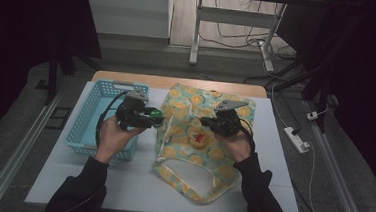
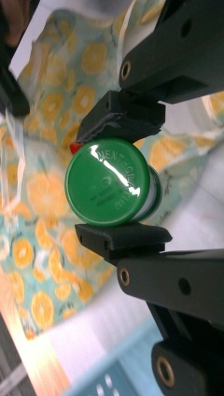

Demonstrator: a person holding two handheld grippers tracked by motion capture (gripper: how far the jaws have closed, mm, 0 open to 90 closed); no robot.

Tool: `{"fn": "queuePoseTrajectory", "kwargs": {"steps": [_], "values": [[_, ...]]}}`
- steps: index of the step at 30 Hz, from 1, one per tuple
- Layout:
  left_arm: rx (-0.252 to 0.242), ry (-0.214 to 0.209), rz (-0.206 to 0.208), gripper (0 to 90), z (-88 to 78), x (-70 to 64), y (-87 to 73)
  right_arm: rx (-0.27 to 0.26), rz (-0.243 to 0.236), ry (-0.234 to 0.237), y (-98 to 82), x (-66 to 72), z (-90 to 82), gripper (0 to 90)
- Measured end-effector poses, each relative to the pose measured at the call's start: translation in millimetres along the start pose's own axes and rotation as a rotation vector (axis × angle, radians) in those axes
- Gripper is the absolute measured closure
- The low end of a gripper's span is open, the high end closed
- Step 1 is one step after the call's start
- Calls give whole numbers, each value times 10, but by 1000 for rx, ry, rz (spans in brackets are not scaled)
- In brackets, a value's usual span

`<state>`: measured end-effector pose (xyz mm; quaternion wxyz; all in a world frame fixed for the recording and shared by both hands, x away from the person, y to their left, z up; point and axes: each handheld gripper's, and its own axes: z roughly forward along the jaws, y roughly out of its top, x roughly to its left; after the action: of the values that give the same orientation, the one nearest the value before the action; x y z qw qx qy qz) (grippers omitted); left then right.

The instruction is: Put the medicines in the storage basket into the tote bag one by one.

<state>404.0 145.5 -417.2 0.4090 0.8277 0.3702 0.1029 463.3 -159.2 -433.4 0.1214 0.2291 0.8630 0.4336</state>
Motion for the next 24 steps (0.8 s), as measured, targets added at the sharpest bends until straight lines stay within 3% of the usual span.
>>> {"fn": "queuePoseTrajectory", "kwargs": {"steps": [15, 21, 24], "values": [[80, -109, 80, 518, 498, -324, 52, -6, 0, -5, 5, -6, 4, 900], [108, -121, 86, 518, 717, -396, 44, -5, -3, -4, 10, 6, 13, 900], [130, -106, 96, 518, 825, -408, 46, -6, -5, -3, 17, 15, 13, 900]]}}
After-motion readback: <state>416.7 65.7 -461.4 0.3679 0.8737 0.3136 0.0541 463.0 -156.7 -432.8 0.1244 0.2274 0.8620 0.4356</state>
